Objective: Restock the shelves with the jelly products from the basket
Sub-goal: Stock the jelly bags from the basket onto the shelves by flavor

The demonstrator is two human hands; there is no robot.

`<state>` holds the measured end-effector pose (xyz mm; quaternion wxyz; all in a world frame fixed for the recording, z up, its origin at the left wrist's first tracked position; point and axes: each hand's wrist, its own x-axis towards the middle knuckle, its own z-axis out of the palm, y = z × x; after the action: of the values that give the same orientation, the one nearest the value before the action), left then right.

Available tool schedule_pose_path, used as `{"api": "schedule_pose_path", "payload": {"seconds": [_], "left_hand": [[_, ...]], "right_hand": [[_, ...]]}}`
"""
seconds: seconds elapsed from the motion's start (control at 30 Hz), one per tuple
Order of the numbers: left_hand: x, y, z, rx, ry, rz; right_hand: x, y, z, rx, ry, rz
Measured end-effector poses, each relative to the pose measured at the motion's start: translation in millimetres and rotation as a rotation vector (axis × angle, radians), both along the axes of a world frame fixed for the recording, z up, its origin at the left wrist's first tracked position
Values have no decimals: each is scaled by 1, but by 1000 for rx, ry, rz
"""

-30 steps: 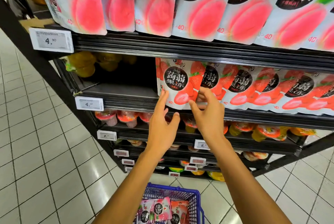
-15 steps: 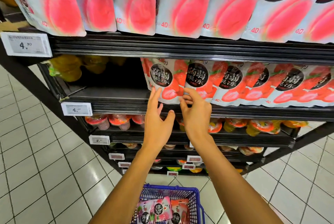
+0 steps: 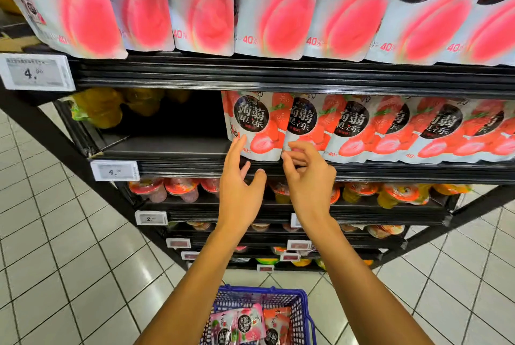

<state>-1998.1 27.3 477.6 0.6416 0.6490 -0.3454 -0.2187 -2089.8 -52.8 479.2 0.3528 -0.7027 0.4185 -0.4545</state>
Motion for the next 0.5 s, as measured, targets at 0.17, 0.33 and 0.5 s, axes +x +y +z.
{"api": "schedule_pose_path", "payload": {"seconds": [0.17,0.33,0.5], "left_hand": [[5,5,-2,0,26,9],[4,16,-15,1,42,-3],[3,27,-26,-67,-43,45]], "right_hand": [[-12,9,-10,-62,15,39],[-30,23,-40,-71,41,89],[-48,30,-77,-18,94,87]]}}
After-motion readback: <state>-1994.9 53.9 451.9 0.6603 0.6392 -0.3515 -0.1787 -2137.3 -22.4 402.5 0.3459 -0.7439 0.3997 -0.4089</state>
